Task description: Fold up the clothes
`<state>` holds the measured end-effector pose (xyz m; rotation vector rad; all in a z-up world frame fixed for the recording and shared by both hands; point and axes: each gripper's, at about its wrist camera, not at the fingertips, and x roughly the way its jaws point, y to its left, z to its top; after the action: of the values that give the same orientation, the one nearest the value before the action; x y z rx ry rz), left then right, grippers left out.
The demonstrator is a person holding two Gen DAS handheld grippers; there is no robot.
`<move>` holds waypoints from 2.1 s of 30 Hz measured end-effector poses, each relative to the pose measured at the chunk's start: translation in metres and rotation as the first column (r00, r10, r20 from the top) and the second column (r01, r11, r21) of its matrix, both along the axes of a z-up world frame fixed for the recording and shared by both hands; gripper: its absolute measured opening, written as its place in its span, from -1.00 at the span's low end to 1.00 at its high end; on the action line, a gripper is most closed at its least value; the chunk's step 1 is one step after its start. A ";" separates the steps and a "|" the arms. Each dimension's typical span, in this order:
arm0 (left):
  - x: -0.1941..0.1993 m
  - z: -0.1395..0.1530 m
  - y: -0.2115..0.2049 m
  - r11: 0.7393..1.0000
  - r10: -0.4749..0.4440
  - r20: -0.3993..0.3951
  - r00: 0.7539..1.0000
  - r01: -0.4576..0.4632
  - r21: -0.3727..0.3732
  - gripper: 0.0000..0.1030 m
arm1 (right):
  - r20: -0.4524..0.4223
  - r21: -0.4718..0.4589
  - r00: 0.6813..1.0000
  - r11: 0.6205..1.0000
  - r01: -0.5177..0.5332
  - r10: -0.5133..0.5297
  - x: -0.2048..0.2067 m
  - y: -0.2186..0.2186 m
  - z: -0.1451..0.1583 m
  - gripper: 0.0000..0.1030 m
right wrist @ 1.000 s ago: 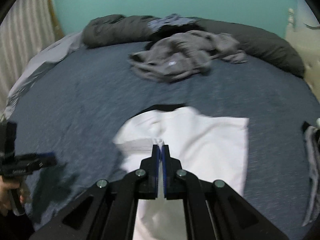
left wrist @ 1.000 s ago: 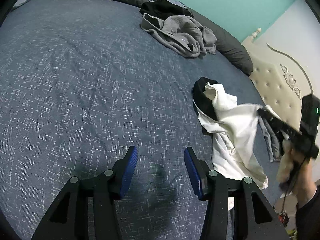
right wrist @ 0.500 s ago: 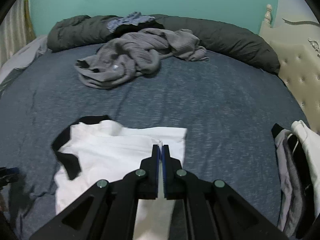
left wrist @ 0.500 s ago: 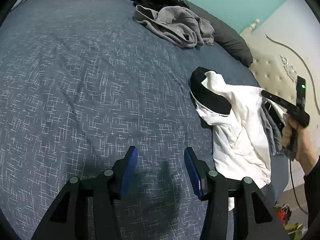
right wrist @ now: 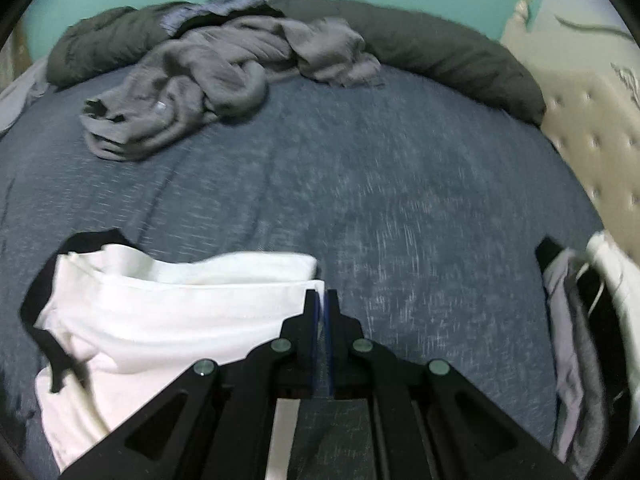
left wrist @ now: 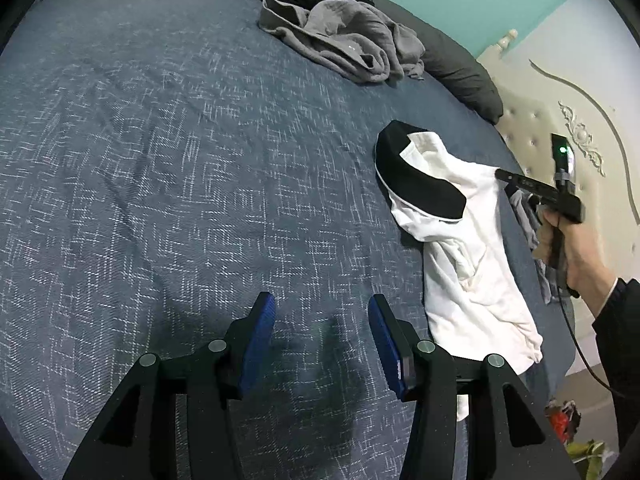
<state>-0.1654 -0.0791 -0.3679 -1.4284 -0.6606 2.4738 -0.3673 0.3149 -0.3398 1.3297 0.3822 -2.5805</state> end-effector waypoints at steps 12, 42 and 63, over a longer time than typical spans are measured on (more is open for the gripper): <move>0.001 -0.010 0.009 1.000 -0.024 0.013 1.000 0.024 -0.005 0.02 | -0.032 -0.115 0.999 0.993 0.035 -0.039 -0.007 0.016 -0.005 -0.81; -0.001 -0.015 0.016 0.999 -0.050 0.021 0.999 0.050 0.007 0.02 | 0.078 -0.188 0.940 0.931 -0.314 0.333 0.019 -0.099 -0.028 -0.81; -0.004 -0.019 0.020 0.998 -0.058 0.033 0.998 0.058 0.003 0.02 | 0.116 -0.278 0.993 0.960 0.045 -0.013 -0.024 0.030 -0.031 -0.23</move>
<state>-0.1698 -0.0595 -0.3868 -1.4694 -0.6190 2.4098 -0.3915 0.3451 -0.3712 1.3766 -0.0236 -2.4532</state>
